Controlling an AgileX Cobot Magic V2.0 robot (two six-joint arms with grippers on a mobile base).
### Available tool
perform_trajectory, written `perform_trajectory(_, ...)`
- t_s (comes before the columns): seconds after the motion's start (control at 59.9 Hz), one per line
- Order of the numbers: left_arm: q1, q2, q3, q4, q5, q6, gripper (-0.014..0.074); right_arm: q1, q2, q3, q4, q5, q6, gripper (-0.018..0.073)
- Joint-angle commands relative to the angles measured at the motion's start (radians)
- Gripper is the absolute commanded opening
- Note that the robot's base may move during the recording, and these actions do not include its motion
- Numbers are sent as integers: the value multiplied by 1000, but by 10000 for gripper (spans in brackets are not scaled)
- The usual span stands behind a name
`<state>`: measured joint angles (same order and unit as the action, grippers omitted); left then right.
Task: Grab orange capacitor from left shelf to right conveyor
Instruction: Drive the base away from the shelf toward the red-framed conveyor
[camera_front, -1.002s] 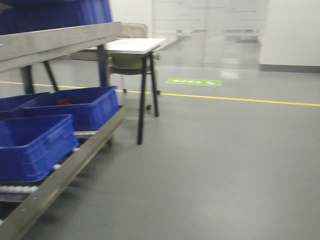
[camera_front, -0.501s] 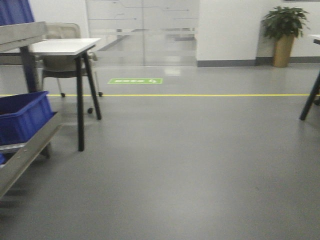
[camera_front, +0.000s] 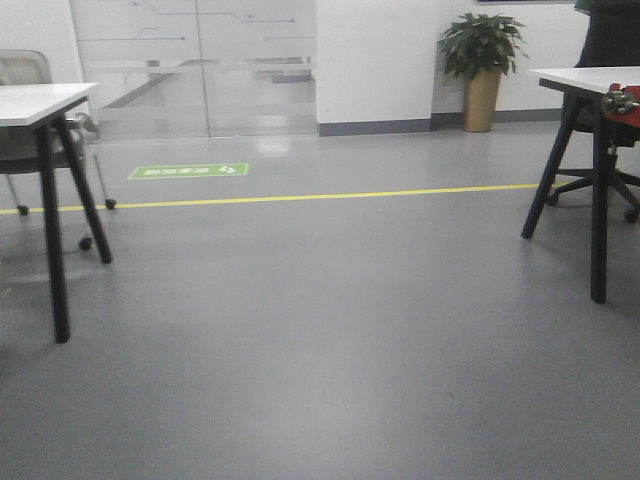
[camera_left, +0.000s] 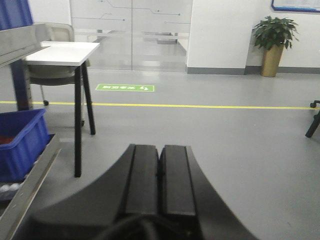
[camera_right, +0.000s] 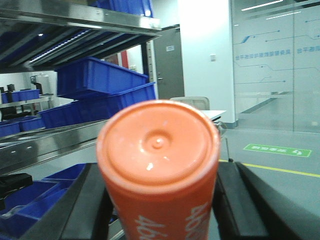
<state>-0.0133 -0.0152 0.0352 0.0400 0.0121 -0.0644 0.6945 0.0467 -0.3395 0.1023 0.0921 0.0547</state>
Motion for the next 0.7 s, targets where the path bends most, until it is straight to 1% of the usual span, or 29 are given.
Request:
perform_trajectory(0.0,-2,-7,22,-2,-91,-6,-126,-1,11,-27,-7,-87,-8,48)
perform_trajectory(0.685,-2,-7,22,-2,-91,-6,-126,-1,11,-27,-7,-87,-8,48)
